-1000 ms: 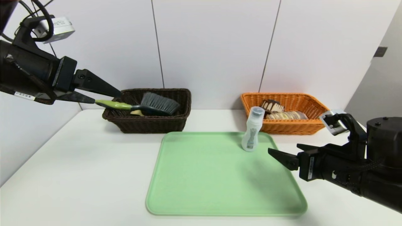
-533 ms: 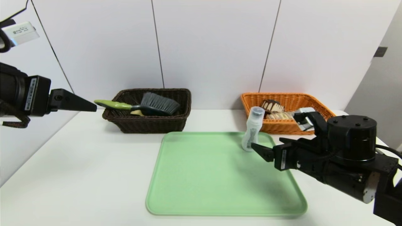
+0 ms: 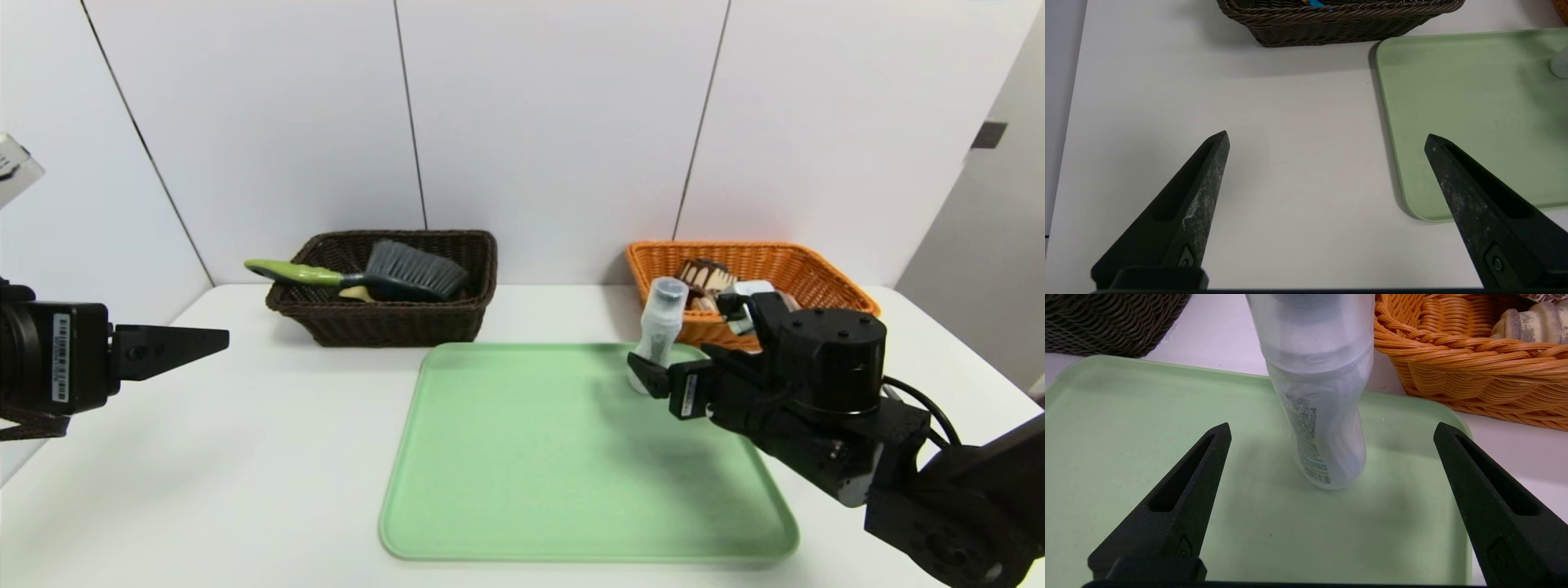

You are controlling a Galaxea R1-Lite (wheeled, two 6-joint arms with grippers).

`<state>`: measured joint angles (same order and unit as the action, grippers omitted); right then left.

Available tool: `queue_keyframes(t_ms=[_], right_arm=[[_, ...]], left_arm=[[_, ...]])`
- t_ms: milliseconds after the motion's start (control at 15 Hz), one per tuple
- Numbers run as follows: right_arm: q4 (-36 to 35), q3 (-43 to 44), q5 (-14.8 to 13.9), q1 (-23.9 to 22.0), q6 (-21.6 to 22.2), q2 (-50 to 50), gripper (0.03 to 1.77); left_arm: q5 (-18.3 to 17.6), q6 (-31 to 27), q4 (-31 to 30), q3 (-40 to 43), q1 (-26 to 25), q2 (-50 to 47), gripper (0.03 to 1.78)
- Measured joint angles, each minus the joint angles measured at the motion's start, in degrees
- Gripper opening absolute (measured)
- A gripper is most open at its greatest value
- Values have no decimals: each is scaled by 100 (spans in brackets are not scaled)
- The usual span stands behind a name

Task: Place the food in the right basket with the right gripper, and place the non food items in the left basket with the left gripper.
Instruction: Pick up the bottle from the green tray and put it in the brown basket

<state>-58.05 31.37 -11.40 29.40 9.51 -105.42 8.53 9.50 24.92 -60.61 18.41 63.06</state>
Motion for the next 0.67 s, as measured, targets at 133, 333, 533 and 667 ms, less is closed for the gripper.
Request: queue_keyframes(t_ms=[133, 333, 533, 667], right_arm=[[1, 63, -6, 4, 11, -85, 171], [-32, 184, -12, 2, 27, -193, 171], [-357, 272, -37, 0, 29, -400, 171], [-413, 358, -94, -2, 35, -535, 171]], left_arm=[[0, 106, -1, 55, 28, -61, 169], [0, 119, 5, 91, 63, -121, 169], [-7, 122, 0, 108, 66, -166, 169], [-7, 124, 0, 113, 66, -195, 169]])
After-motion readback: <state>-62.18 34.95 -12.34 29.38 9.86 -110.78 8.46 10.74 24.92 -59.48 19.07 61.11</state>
